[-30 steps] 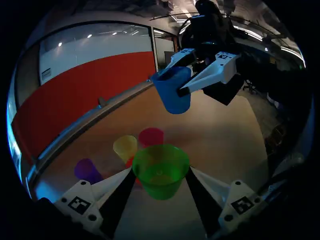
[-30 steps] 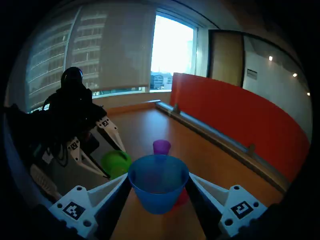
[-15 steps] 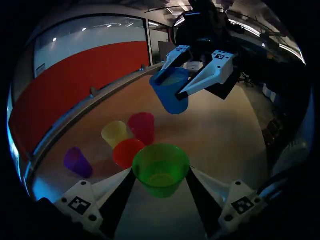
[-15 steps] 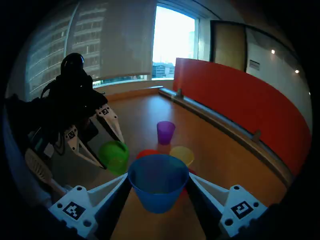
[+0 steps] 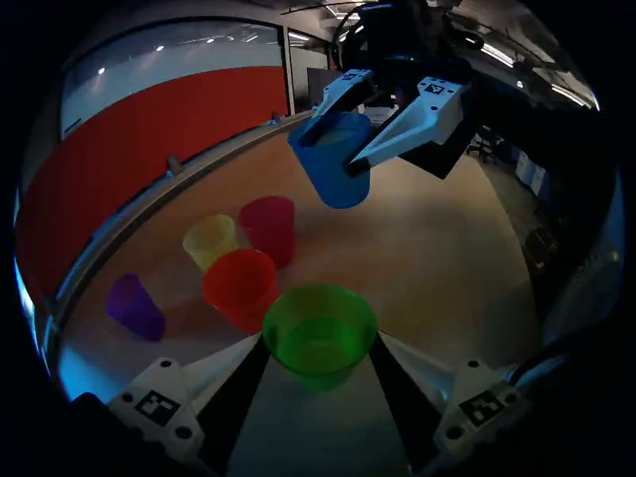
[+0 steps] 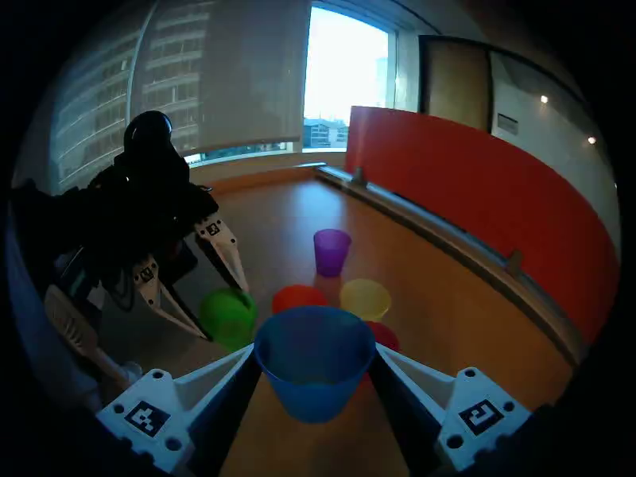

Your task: Pour water

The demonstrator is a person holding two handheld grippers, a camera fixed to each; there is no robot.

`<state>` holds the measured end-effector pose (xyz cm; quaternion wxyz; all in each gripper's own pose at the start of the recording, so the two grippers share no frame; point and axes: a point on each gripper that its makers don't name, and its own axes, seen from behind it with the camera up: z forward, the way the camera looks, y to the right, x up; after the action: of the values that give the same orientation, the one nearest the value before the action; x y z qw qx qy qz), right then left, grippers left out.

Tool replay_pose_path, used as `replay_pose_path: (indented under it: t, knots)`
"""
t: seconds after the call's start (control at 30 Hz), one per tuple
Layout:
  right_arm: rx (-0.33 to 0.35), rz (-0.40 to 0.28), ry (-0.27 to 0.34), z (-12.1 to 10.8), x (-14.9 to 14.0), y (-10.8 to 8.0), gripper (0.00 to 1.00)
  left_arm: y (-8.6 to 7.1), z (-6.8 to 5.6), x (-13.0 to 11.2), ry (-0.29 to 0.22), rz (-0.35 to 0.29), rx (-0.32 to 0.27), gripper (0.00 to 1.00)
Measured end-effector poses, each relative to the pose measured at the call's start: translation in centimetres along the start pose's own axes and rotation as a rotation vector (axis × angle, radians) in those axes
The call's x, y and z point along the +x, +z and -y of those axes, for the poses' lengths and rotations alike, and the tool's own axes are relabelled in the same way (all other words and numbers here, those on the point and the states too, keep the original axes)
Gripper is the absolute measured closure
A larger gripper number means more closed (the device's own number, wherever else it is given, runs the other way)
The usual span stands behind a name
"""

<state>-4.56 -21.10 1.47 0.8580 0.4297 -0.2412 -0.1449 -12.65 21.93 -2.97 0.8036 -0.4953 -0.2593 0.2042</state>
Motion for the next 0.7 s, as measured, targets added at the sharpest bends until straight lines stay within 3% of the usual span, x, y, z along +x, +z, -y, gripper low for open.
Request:
replay_pose_path:
  t: [0.3,0.7]
  knots:
    - [-0.003,0.010,0.006,-0.1,-0.7,0.5,0.10,1.0,-0.5,-0.9,-0.030,0.001,-0.018,0.14]
    - [0.015,0.023,0.015,0.7,-1.8,1.3,0.09,0.9,-0.6,-1.4,-0.039,-0.008,-0.023,0.14]
